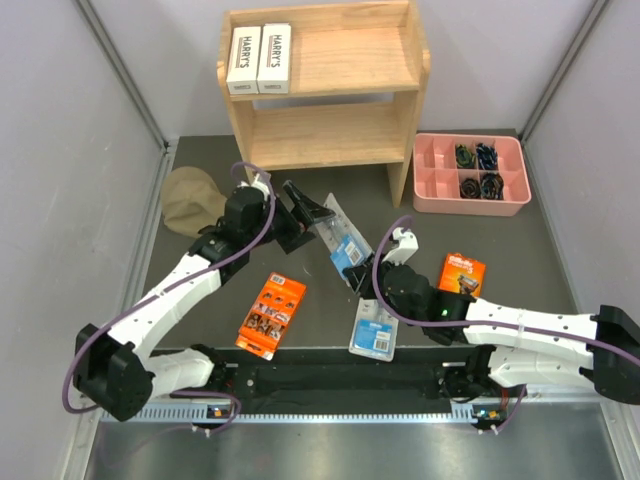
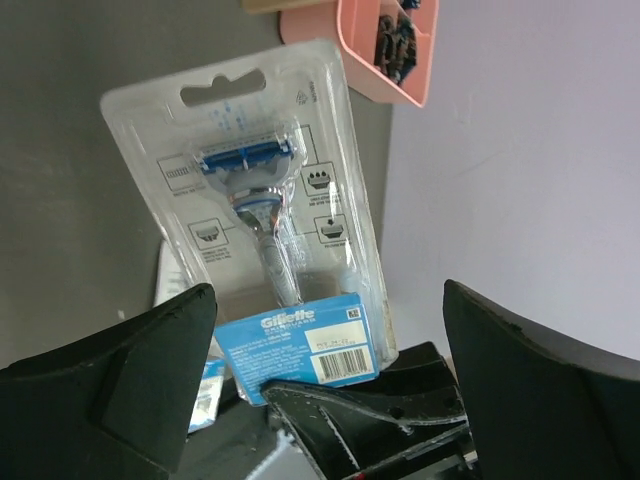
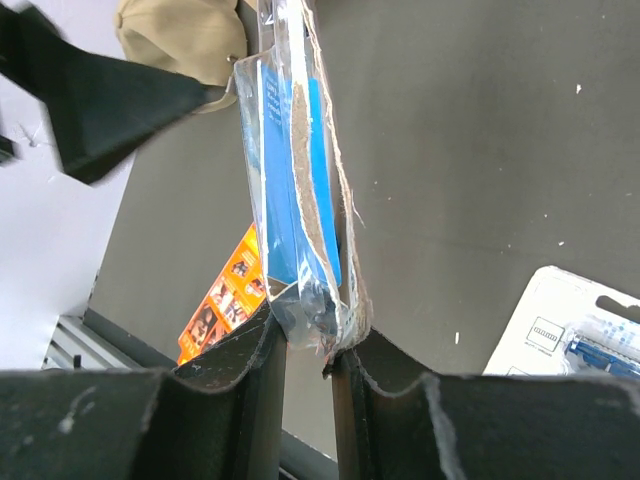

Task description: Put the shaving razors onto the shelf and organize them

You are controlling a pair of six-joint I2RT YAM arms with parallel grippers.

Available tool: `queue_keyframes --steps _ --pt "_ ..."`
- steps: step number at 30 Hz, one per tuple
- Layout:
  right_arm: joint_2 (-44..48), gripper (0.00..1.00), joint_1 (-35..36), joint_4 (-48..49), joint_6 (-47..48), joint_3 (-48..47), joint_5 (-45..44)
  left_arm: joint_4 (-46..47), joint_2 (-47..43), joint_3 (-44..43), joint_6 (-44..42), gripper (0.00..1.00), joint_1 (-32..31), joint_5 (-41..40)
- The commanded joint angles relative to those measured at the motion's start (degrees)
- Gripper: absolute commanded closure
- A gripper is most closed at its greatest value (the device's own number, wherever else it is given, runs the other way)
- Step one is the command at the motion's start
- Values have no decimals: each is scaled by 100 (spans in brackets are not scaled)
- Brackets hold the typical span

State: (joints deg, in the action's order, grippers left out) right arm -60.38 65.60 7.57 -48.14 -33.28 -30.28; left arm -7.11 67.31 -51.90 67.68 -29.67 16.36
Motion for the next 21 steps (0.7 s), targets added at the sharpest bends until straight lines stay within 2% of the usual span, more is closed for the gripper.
queue_keyframes --steps 1,6,10,14,21 --pt "176 95 49 209 33 -205 -180 -1273 -236 -803 -1185 1 -47 -859" --pt "176 95 49 157 33 -223 -180 -2504 -271 -1436 -2108 1 -118 -1870" --pt "167 95 49 166 15 -214 -180 -3434 -315 -1630 -2399 1 -162 -2671" --pt "132 95 49 139 33 -267 -136 -3849 -569 -1639 -2452 1 -171 -3541" --pt "114 96 49 95 68 -346 -65 -4079 -807 -1595 -2602 1 -171 -4027"
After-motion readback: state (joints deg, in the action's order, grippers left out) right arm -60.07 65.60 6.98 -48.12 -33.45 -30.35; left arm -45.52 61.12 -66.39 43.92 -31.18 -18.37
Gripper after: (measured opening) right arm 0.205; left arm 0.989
